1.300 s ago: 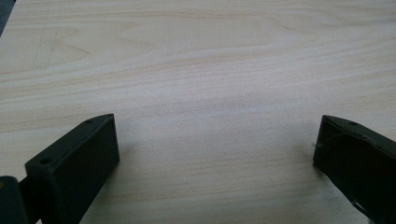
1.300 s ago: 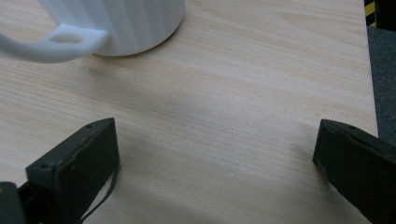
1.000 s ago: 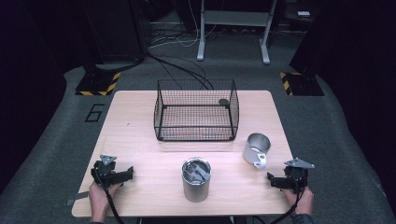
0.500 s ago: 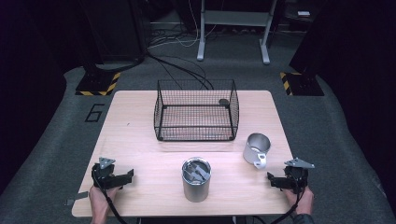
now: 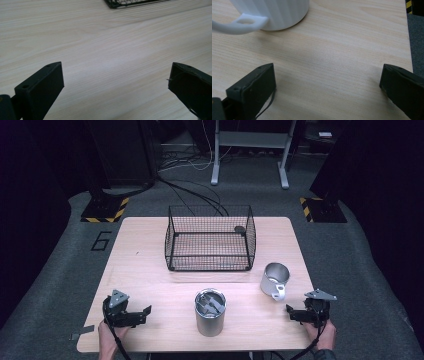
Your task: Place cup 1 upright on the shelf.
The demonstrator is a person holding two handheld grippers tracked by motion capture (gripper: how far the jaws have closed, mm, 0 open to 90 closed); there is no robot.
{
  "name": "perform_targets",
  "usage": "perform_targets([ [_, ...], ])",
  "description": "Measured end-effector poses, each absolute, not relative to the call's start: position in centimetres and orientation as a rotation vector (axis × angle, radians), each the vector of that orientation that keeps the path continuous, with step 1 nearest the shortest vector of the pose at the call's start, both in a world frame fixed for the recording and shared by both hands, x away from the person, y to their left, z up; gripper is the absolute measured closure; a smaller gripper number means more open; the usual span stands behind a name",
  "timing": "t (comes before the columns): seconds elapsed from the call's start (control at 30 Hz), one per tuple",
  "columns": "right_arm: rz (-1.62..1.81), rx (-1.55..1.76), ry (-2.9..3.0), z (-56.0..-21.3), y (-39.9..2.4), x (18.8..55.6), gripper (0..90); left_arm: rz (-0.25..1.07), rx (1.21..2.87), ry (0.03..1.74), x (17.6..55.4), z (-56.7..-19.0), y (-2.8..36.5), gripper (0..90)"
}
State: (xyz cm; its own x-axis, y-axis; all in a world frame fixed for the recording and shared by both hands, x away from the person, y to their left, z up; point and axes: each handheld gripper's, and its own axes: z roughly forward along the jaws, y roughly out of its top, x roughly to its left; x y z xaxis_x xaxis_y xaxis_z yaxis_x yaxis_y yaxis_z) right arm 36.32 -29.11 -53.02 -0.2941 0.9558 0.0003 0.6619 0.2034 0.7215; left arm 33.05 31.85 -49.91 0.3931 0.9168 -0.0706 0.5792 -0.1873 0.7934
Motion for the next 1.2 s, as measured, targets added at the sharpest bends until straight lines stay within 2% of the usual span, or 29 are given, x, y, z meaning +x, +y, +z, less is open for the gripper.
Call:
perform_targets([
  [0.57,0.864,1.502,2.03,-53.0,-29.1,36.3,0.0,0.536,1.941,1.122,32.0,-48.5,28.6,0.0],
  [1.2,0.86,1.509,2.024,-53.0,-29.1,36.4,0.0,0.44,1.98,0.944,31.0,-47.2,24.6,0.1],
])
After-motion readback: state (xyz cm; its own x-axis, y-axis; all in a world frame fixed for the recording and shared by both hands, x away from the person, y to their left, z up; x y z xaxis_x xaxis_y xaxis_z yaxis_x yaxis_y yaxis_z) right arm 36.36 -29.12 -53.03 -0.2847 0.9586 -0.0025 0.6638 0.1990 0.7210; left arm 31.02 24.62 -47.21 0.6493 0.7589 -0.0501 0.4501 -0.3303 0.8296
